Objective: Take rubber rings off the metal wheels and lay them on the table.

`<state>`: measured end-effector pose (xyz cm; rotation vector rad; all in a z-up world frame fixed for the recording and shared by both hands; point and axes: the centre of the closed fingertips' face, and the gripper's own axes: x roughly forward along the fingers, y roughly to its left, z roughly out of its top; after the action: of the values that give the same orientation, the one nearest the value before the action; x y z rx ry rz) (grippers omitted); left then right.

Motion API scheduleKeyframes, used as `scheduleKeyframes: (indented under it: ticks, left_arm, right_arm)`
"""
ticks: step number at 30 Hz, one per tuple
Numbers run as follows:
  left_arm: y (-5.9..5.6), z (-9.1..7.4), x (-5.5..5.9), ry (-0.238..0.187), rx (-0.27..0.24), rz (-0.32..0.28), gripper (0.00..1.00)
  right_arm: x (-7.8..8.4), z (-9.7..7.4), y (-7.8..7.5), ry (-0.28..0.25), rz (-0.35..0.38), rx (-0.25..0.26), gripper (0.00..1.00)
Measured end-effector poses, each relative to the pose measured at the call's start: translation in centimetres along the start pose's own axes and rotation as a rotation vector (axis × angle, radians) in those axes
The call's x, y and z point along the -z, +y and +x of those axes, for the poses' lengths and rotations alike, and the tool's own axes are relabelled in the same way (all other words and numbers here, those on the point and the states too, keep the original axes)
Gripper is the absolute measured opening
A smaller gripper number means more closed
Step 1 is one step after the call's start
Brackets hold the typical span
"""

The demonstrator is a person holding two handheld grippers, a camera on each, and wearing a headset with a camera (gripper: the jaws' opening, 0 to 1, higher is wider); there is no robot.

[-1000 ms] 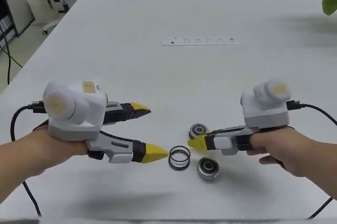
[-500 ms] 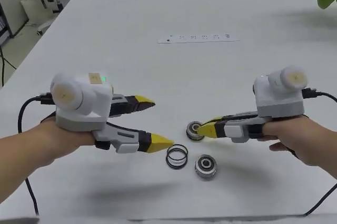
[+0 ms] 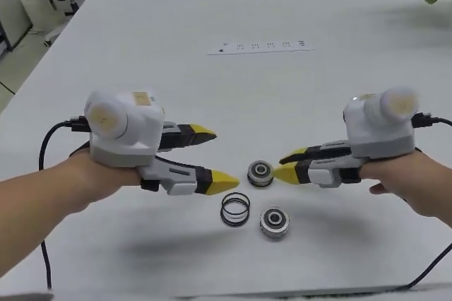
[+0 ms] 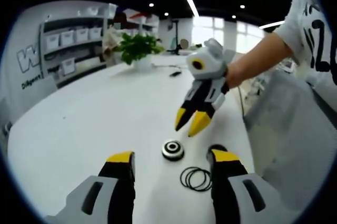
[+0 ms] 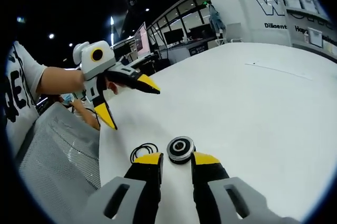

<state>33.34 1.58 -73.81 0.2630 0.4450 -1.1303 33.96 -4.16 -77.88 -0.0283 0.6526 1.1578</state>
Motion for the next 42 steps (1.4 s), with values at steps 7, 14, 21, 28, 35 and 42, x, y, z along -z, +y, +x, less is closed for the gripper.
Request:
scheduleKeyframes:
  ticks: [7, 14, 21, 28, 35, 42]
  left_arm:
    - [0.2, 1.0, 0.6, 0.015, 0.011, -0.014, 0.54]
    - [0.3, 2.3, 1.0, 0.027, 0.020, -0.028, 0.51]
    - [0.3, 3.4, 1.5, 0.040, 0.032, -0.037, 0.48]
    - [0.1, 4.6, 1.8, 0.050, 0.045, -0.051, 0.44]
    - [-0.1, 5.3, 2.2, 0.070, 0.048, -0.044, 0.36]
    - [-0.3, 6.0, 2.3, 0.079, 0.055, -0.041, 0.33]
  right_arm:
    - [0.7, 0.3, -0.3, 0.021, -0.038, 0.012, 0.18]
    - [1.4, 0.9, -0.9, 0.037, -0.070, 0.021, 0.18]
    - [1.8, 1.3, -1.3, 0.040, -0.087, 0.027, 0.18]
    - [2.1, 1.6, -1.5, 0.036, -0.086, 0.030, 0.16]
    - [2.0, 2.0, -1.3, 0.026, -0.085, 0.031, 0.16]
    - [2.1, 2.0, -1.2, 0.018, -0.078, 0.034, 0.13]
